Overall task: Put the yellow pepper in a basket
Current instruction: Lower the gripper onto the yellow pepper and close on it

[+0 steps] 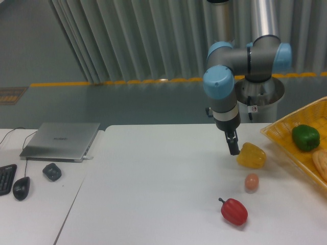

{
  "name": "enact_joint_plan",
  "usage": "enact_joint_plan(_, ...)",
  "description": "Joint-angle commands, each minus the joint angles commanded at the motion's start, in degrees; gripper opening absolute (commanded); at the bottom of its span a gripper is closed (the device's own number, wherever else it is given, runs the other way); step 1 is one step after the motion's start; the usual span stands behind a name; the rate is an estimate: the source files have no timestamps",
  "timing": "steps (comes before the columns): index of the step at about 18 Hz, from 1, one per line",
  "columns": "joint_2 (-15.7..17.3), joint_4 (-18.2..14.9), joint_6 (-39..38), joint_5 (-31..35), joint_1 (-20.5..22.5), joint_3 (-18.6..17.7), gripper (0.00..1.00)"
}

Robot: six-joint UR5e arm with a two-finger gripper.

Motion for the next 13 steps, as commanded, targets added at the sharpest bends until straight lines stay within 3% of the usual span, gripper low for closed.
enact_joint_plan(4,0.0,0.0,4.03,3.96,0.0,0.08,1.0)
enact_joint_plan(13,0.09,0.7,4.31,9.06,-0.09,-1.76,1.0)
